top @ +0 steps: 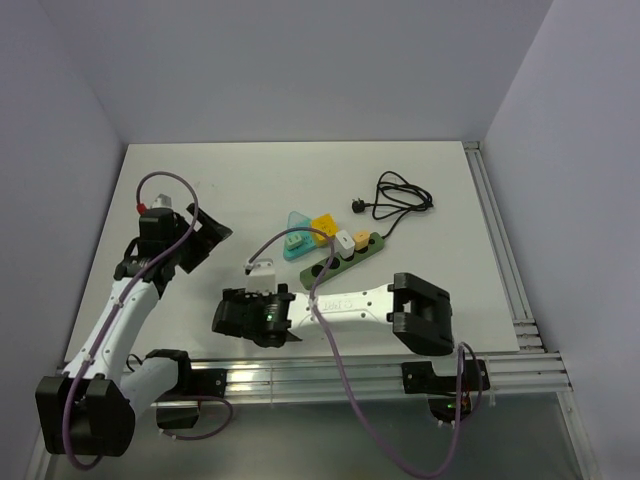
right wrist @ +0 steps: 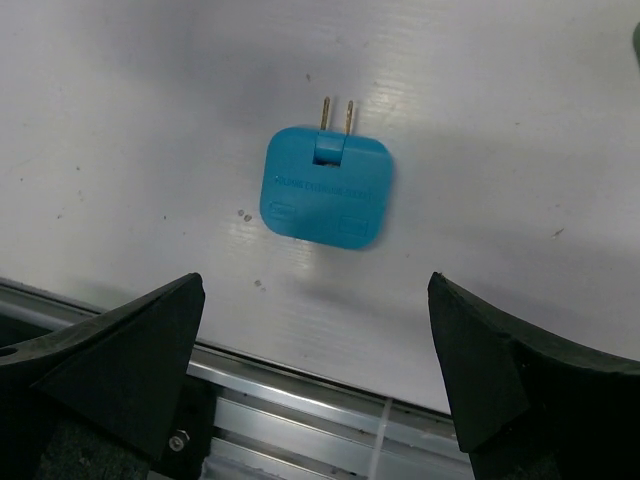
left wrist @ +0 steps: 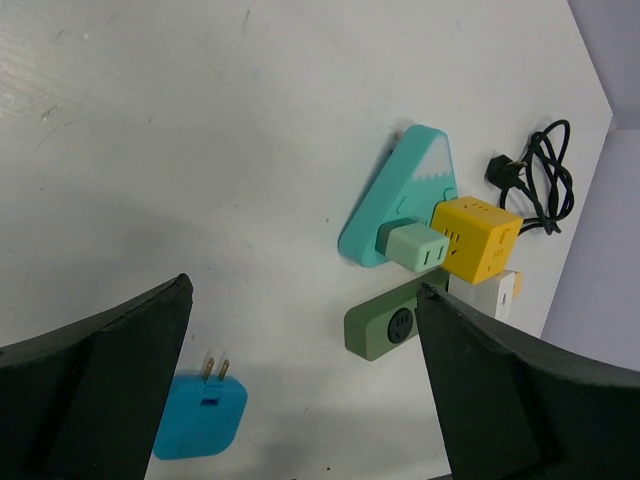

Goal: Insert the plug
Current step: Pick up the plug from the center of the board.

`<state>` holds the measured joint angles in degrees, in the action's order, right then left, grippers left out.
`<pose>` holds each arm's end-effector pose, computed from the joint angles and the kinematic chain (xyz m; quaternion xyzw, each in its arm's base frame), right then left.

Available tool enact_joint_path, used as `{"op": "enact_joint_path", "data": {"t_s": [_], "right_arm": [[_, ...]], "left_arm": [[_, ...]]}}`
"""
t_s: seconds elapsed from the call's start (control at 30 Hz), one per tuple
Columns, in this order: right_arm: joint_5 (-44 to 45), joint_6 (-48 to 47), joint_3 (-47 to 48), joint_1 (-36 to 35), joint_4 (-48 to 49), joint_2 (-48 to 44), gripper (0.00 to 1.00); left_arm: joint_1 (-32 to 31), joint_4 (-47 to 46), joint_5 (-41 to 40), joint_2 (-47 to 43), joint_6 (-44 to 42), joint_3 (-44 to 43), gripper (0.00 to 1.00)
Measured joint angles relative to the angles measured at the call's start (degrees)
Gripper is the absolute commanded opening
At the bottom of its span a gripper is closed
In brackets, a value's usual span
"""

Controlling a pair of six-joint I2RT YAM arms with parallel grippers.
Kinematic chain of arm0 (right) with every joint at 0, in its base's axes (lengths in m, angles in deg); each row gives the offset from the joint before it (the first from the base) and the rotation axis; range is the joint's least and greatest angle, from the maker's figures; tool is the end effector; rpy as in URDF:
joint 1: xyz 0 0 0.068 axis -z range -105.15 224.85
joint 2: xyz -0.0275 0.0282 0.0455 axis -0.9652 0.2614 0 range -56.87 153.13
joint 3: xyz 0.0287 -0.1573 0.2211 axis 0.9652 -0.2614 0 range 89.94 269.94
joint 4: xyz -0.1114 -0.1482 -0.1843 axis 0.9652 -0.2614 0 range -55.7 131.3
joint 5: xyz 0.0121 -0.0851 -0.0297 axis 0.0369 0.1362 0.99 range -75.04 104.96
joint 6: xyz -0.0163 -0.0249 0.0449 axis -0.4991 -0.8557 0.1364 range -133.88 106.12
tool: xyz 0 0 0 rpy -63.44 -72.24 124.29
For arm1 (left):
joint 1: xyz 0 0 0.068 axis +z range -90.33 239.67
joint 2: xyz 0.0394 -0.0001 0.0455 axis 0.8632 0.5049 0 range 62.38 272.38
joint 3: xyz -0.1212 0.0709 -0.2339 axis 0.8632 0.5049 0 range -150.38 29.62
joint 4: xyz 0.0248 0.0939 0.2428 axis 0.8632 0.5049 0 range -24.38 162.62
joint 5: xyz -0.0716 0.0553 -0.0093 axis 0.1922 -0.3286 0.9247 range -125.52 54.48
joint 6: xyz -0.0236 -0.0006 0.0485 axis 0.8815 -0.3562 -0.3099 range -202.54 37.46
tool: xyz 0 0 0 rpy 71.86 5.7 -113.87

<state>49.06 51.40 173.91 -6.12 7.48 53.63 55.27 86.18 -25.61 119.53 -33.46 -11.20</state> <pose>0.0840 0.4015 0.2152 -0.0518 0.9258 0.1517 0.3423 0.2150 -0.0226 0.2585 -0.3030 0.8389 -0.2695 0.3630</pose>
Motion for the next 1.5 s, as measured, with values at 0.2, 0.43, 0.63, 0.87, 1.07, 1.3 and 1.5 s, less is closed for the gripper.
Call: {"op": "enact_joint_path", "data": {"t_s": [0.2,0.43,0.63,0.87,1.07,1.3,1.5], "right_arm": [[0.8,3.4,6.0,-0.2,-4.4,5.9,1.00],[1.2,6.5,13.1,-0.1,-9.2,12.9,0.99],[1.9,8.4,19.6,0.0,-14.1,18.3,0.98],[2.3,7.9,20.2,0.3,-15.3,20.7,0.93],[3.0,5.8,18.7,1.2,-13.8,20.2,0.67],[3.5,-1.6,1.5,1.4,-3.4,9.9,0.48],[3.8,-10.7,-9.0,1.4,4.6,0.3,0.48]], "left_arm": [[0.0,3.4,-0.8,-1.4,-1.4,-1.0,1.00],[0.0,4.2,-0.5,-2.3,-1.7,-1.0,0.99],[0.0,4.2,-0.1,-2.3,-1.9,-1.0,1.00],[0.0,4.2,0.0,-2.3,-2.9,-1.0,1.00],[0.0,4.2,0.5,-2.3,-3.2,-1.0,0.99],[0.1,4.6,2.5,-1.9,-5.3,-1.0,1.00],[0.1,5.7,9.2,-2.1,-6.6,-0.6,1.00]]}}
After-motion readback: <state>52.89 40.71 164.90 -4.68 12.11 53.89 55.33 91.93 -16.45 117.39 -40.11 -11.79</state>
